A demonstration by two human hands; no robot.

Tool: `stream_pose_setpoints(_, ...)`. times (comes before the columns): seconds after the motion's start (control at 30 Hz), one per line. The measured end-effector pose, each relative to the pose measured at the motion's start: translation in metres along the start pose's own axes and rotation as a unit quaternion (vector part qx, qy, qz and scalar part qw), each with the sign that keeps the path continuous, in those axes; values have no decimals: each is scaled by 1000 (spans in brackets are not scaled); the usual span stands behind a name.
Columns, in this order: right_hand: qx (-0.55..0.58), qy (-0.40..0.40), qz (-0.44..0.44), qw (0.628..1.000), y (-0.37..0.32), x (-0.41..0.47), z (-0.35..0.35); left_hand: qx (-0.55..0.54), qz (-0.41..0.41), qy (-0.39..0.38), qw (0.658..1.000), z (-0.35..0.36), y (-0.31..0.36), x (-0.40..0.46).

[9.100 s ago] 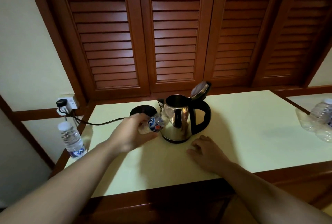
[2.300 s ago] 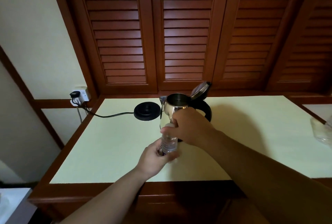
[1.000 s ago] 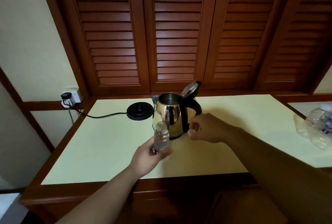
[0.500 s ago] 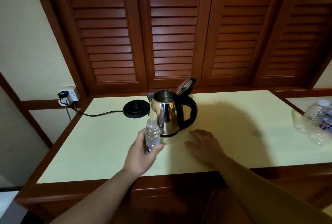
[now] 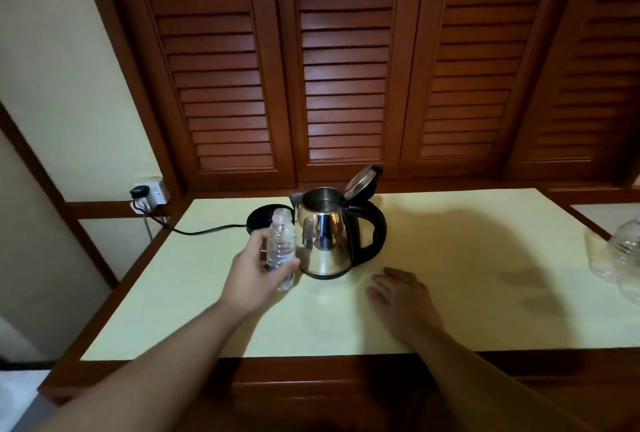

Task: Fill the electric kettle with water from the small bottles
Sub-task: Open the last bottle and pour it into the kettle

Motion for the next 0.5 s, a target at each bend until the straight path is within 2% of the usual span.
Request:
stream_pose_setpoints(0.23,7,4,6,1000,0,-1,-2,109,49,-49,992,-36,31,66)
stream_pose_setpoints(0.5,9,2,4,1000,1,-1,-2,242,101,-110,959,-41,50,105)
Point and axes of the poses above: each hand's wrist, its own x-axis towards the middle knuckle, its own z-axis out of the palm, y = z × x, the point moved 4 cm from there along x, towards the middle knuckle, and after that the axes turned 9 degrees about y, right-handed, at the moved point
